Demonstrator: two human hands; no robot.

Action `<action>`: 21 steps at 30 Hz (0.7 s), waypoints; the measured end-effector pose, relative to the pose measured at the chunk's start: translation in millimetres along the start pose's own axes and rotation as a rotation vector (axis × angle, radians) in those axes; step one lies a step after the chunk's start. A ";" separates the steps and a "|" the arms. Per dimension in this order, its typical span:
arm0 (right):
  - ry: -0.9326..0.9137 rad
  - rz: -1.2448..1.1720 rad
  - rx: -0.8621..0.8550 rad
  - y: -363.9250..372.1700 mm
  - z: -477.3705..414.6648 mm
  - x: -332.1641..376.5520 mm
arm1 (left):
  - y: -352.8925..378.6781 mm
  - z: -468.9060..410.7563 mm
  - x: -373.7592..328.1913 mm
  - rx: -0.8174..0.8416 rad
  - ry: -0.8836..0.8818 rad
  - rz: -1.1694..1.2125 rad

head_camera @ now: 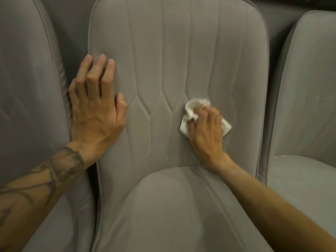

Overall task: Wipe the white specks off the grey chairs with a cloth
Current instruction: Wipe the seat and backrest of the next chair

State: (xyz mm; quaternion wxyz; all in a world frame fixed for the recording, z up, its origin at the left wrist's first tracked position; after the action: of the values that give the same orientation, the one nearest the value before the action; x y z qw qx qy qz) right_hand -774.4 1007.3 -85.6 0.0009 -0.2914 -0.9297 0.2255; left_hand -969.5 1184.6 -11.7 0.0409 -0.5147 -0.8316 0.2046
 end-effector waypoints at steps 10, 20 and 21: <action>0.013 -0.071 -0.017 14.4 24.0 -0.3 | 1.4 -0.5 1.8 -0.024 0.007 -0.030; -0.064 -0.113 0.080 31.8 72.3 27.2 | 2.1 0.3 1.9 -0.009 0.005 -0.049; -0.139 -0.113 0.104 33.5 78.8 36.5 | 2.4 0.0 1.4 -0.008 0.004 -0.046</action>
State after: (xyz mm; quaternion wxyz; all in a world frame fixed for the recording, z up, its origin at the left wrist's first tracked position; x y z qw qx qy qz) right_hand -797.0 1018.5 -175.2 -0.0357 -0.2218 -0.9294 0.2929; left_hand -968.2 1186.7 -12.8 0.0454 -0.4959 -0.8440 0.1993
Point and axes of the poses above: each hand's wrist, its own z-axis away from the middle knuckle, its own y-axis out of the palm, x = y × z, the point moved 10 cm from there along -z, towards the middle knuckle, and after that the axes turned 7 degrees about -y, right-handed, at the moved point
